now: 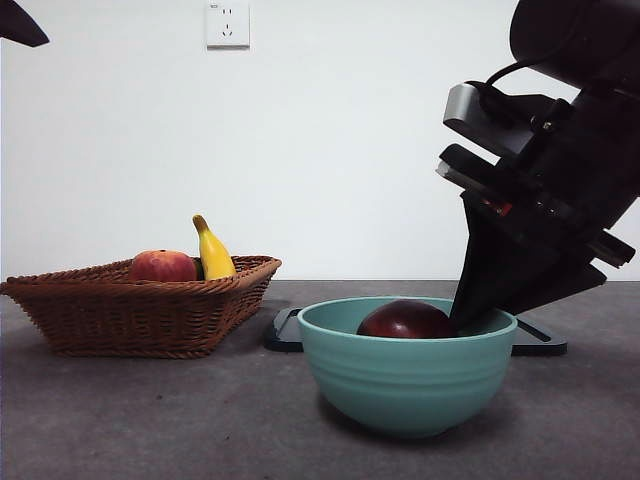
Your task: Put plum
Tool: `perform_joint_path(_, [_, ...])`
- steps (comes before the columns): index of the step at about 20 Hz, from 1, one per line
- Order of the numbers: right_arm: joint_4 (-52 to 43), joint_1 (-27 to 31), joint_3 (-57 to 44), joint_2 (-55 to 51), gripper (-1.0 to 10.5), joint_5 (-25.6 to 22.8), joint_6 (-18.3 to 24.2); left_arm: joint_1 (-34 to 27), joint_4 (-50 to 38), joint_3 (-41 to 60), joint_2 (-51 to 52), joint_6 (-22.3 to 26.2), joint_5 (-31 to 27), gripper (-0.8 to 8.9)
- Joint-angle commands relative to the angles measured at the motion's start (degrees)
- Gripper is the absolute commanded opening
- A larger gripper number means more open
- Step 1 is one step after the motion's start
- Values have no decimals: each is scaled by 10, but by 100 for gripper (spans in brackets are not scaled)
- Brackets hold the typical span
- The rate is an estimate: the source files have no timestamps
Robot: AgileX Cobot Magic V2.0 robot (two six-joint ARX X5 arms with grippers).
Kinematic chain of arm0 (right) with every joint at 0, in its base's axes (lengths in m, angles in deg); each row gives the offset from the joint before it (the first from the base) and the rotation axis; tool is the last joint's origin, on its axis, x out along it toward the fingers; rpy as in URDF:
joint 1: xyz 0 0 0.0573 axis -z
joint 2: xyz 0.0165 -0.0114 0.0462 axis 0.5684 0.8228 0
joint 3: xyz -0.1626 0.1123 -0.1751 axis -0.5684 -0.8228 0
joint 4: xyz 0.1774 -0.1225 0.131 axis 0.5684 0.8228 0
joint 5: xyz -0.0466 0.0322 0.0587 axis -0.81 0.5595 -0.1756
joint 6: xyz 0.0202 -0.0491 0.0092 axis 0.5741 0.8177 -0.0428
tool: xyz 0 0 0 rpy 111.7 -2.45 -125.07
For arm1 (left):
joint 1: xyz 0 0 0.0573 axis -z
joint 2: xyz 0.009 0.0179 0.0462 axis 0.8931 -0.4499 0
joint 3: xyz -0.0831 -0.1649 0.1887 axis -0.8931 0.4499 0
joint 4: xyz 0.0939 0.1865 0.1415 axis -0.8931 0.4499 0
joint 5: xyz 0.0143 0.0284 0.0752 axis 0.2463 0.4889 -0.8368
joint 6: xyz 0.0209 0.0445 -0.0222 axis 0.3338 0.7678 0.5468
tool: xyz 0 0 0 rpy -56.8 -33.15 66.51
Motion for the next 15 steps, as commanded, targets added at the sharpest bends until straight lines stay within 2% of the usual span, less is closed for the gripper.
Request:
perform_joint_path(1, [-10,-5,4,6,9,-1,-11,2,-4,-4,-3,11,2,374])
perform_joint_path(6, [-9,-5,39,-7,9,-1,-21,2,-5,-4,-3,11,2,374])
perform_joint_path(9, [20,5,93,-4,9,-31,-17,2,-5,-4,-3,11,2,374])
perform_joint_path(15, [40,72,201,50,9,-38,11,2,-5,-4,-3,11,2,374])
